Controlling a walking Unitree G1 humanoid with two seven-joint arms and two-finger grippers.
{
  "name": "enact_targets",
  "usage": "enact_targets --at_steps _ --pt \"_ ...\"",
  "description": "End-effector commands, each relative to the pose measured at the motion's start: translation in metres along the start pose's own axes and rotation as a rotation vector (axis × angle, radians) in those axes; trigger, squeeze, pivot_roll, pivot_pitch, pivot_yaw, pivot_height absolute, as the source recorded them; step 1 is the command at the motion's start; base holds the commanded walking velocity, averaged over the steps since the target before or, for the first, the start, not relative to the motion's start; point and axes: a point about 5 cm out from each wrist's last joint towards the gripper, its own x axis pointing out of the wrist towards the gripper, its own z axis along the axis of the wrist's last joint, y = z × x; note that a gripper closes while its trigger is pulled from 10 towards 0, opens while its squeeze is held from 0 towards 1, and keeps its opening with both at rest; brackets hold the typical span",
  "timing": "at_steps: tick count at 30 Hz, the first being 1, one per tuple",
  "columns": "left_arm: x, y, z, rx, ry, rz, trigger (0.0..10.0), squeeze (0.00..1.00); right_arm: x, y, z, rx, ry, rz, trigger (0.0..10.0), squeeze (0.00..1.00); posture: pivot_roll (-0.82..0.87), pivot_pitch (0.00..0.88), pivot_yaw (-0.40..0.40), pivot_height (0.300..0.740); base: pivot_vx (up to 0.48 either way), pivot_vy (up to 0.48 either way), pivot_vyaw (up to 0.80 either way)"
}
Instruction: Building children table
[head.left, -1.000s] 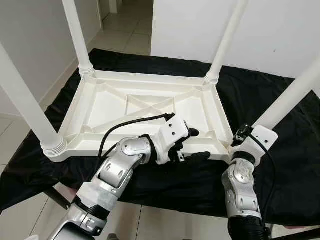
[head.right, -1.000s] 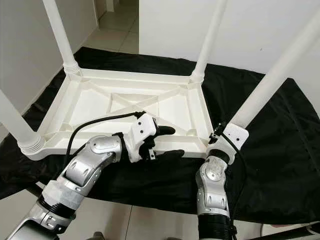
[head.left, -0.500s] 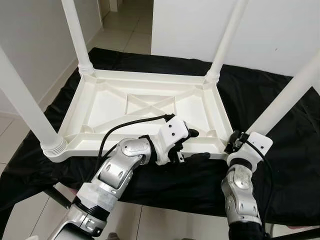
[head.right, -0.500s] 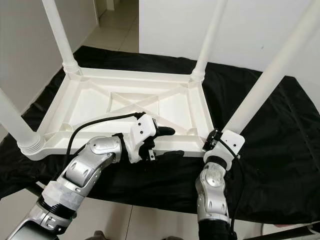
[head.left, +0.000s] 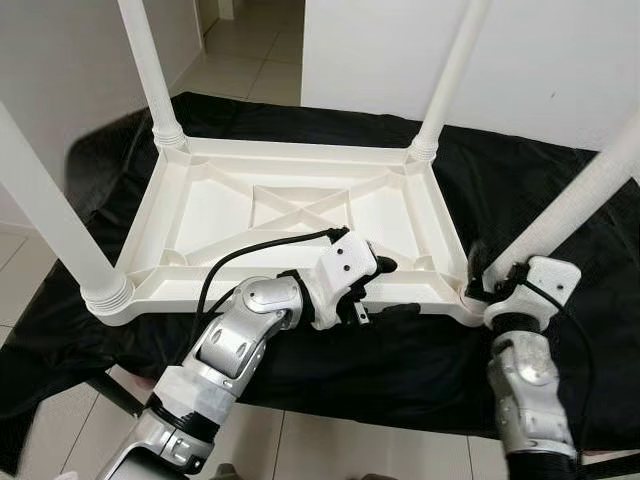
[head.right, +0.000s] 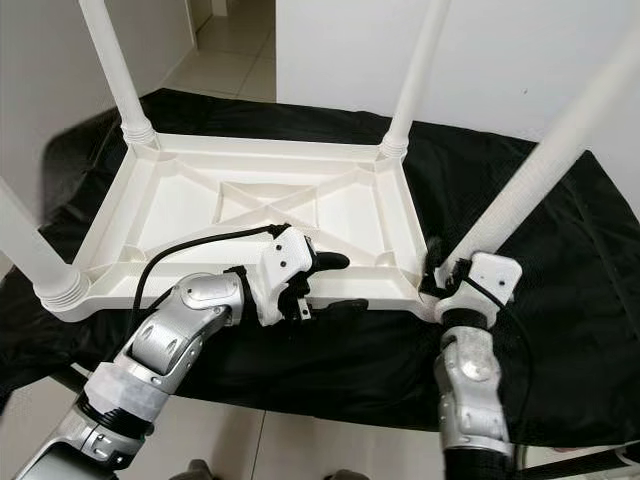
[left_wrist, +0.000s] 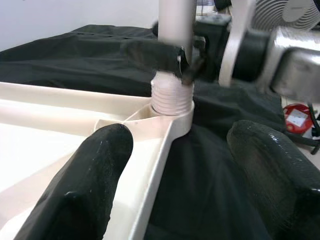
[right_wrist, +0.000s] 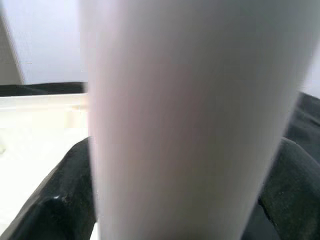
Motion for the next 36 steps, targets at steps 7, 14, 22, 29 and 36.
enact_targets --at_steps 7,14,22,29,36 --pt "0.001 0.003 0.002 0.009 0.006 0.040 10.0 0.00 -0.001 -0.003 0.003 0.005 0.029 0.199 10.0 0.00 0.01 0.001 -0.035 0.740 0.000 0.000 0.00" --pt "0.002 0.004 0.002 0.009 0.005 0.043 10.0 0.00 0.003 -0.013 0.003 -0.029 0.072 0.366 0.0 0.00 0.01 0.003 -0.033 0.740 0.000 0.000 0.00" --pt "0.002 0.005 0.003 0.011 0.003 0.047 10.0 0.00 0.008 -0.022 0.006 -0.041 0.100 0.435 0.0 0.00 0.02 0.002 -0.033 0.740 0.000 0.000 0.00" --pt "0.002 0.005 0.004 0.012 0.001 0.050 10.0 0.00 0.012 -0.029 0.001 -0.036 0.164 0.427 10.0 0.00 0.02 0.004 -0.038 0.740 0.000 0.000 0.00" --pt "0.002 0.005 0.004 0.011 -0.002 0.052 10.0 0.00 0.015 -0.031 -0.012 -0.033 0.288 0.431 10.0 0.00 0.02 0.005 -0.038 0.740 0.000 0.000 0.00"
